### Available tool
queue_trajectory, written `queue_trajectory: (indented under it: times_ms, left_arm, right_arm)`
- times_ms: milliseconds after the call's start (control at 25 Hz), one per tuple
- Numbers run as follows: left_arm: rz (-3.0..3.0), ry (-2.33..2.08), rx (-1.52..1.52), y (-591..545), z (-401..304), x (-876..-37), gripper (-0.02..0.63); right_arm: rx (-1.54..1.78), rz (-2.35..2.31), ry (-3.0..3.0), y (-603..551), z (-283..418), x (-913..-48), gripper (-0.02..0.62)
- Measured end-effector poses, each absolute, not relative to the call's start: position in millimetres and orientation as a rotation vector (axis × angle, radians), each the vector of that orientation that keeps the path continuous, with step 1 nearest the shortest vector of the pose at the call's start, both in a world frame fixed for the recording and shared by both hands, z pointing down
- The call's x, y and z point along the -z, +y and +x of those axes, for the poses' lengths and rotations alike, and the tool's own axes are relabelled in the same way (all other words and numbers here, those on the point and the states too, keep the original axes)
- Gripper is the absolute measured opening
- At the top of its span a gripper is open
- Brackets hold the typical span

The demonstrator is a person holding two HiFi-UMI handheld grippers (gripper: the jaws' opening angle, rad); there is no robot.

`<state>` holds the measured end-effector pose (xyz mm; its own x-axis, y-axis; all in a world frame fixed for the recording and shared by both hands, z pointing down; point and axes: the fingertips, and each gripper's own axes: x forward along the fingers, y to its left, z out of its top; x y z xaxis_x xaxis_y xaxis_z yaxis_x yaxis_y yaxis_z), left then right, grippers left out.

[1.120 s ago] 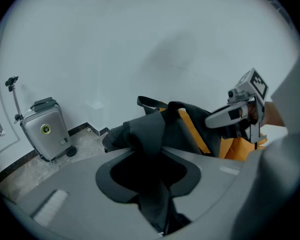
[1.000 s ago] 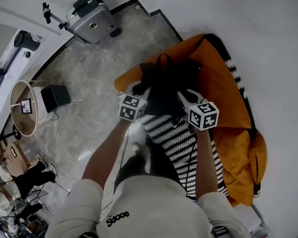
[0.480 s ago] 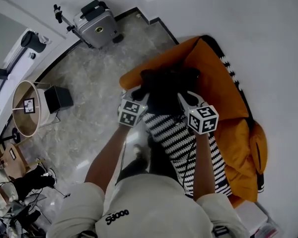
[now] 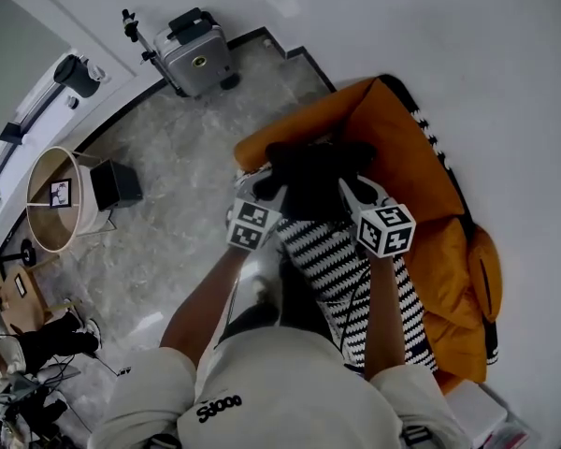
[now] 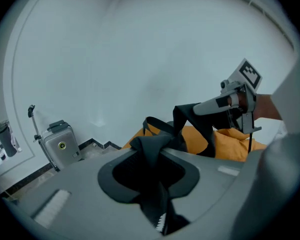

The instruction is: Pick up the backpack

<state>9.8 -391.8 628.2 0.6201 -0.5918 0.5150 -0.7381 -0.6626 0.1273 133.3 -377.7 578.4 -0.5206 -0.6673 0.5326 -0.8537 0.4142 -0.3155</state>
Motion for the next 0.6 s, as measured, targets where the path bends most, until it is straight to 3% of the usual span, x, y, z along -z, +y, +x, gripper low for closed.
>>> queue_trajectory:
  times_ms: [600]
  left_arm:
    - [2.525, -1.306, -0.526, -339, -65, -540, 0.075]
  right_arm:
    - [-0.717, 1.266, -2.479, -308, 62, -515, 0.049]
